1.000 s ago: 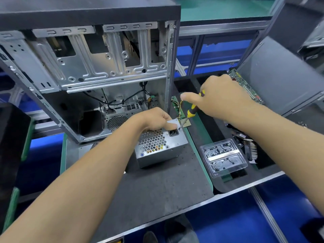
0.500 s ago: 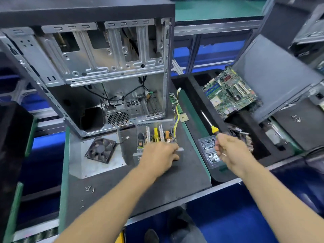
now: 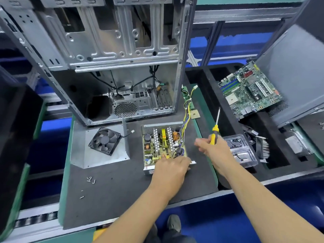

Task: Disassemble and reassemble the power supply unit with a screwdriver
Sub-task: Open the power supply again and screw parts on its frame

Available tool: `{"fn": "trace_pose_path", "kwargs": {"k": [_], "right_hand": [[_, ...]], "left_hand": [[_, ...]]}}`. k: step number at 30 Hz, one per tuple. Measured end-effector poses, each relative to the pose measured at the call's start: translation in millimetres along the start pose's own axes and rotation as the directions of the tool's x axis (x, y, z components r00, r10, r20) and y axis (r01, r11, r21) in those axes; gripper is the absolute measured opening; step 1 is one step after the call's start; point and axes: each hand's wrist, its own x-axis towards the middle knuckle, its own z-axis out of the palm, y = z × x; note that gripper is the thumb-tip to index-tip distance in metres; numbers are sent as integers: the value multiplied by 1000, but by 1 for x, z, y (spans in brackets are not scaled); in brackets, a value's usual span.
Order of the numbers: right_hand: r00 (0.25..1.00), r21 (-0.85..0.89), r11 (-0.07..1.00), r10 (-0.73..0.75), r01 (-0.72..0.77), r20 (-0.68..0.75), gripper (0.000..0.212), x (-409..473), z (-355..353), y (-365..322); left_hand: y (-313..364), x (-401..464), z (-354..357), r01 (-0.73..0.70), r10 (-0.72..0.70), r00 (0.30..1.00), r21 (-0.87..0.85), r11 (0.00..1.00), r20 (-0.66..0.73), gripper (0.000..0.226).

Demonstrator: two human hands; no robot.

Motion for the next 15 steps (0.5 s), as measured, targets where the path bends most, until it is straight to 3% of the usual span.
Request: {"fn": "trace_pose_path", "kwargs": {"k": [4, 9, 12, 15], "right_hand": [[999, 100, 994, -41, 39, 17, 36, 30, 27, -22], [1000, 92, 996, -10, 11, -11, 27, 49, 35, -33], [994, -99, 989, -106, 107, 13, 27, 55, 34, -34], [964, -319, 910, -253, 267, 84, 24, 56, 37, -37]], "left_hand": [[-3, -2, -1, 14, -14, 1000, -43, 999, -9, 22], [-6, -3, 0, 24, -25, 1000, -124, 992, -7, 17], [-8, -1, 0, 24, -17, 999, -148, 989, 45, 11], [-7, 0, -3, 31, -21, 998, -150, 988, 67, 10]]}}
